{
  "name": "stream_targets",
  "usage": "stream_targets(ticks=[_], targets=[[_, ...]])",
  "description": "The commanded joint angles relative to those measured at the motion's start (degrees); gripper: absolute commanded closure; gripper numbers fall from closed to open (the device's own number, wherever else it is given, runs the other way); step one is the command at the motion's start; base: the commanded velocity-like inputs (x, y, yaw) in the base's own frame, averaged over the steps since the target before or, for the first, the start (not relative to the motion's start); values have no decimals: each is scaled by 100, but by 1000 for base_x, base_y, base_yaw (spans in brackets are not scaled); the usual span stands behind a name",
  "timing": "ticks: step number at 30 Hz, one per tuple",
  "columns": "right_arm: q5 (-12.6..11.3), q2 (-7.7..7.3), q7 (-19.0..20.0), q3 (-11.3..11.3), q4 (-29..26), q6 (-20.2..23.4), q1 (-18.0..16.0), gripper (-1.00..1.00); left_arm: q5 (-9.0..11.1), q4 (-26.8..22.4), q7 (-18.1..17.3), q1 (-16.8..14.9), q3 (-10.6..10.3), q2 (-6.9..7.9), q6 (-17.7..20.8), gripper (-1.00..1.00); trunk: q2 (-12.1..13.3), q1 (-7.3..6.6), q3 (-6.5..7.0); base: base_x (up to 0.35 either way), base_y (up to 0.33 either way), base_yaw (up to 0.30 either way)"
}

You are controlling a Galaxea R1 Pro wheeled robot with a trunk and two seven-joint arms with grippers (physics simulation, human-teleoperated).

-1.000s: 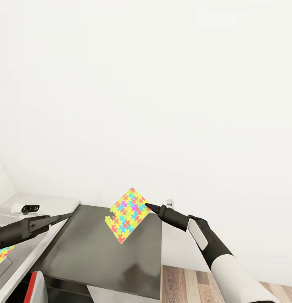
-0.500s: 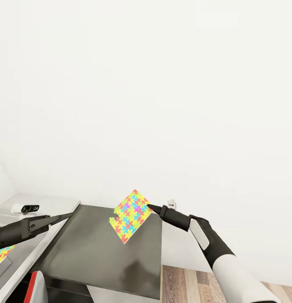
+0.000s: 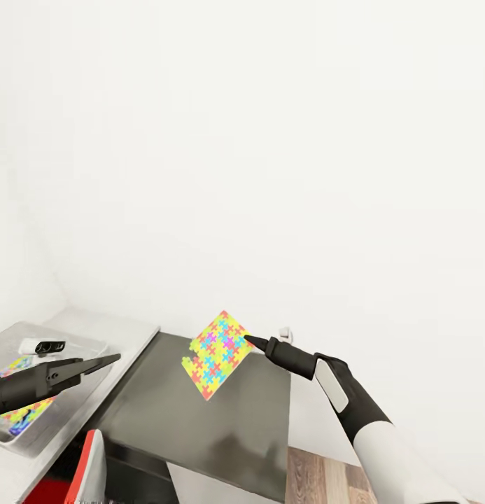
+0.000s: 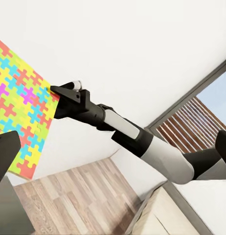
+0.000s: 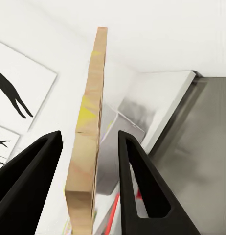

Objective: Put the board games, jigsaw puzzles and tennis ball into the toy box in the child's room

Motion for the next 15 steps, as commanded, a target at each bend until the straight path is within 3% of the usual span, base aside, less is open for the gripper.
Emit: stream_targets(ticks=[1,15], targets=[[-42,-2,-4,4,-4,40,-5,100,-5,-1,-23,-5,-1,1,61,-100,-13,4,-13,0,0,282],[-40,-3,-6,4,-9,26,-5,100,-5,-1,-23,-5,-1,1,58,-100,-13,4,-13,0,0,282]])
